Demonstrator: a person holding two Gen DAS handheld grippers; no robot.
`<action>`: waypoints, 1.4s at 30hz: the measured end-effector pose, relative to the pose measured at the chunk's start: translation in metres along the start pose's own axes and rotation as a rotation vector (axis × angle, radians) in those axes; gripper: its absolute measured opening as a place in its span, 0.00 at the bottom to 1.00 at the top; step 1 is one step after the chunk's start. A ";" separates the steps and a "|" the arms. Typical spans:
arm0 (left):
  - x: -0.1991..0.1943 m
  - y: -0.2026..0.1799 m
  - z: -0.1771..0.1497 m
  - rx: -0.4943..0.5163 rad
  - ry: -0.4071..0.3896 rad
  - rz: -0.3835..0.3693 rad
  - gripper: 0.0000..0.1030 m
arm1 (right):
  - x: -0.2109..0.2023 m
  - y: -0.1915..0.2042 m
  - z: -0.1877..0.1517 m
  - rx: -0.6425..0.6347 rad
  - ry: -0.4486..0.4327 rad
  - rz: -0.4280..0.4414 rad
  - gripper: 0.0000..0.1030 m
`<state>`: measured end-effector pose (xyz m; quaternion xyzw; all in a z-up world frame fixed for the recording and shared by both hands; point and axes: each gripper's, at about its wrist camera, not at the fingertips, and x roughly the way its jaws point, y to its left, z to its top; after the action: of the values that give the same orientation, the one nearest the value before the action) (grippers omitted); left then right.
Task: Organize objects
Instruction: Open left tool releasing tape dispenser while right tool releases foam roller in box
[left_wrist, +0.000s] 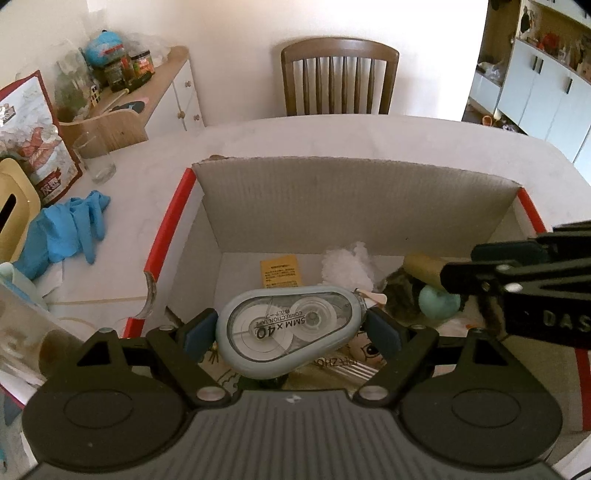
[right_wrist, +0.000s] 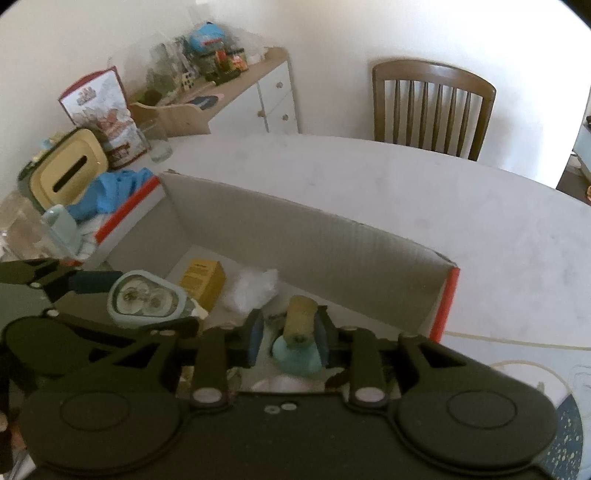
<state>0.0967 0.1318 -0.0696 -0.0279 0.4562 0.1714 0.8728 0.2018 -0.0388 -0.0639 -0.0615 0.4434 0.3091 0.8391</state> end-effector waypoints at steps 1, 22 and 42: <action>-0.003 0.000 0.000 -0.005 -0.006 -0.004 0.85 | -0.005 0.000 -0.001 0.001 -0.008 0.008 0.32; -0.090 -0.003 -0.019 -0.068 -0.149 -0.058 0.85 | -0.107 0.008 -0.036 -0.035 -0.187 0.085 0.63; -0.152 -0.018 -0.043 -0.071 -0.274 -0.080 1.00 | -0.165 0.002 -0.077 0.010 -0.318 0.093 0.94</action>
<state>-0.0110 0.0644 0.0264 -0.0534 0.3250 0.1547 0.9315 0.0774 -0.1425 0.0193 0.0132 0.3088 0.3514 0.8837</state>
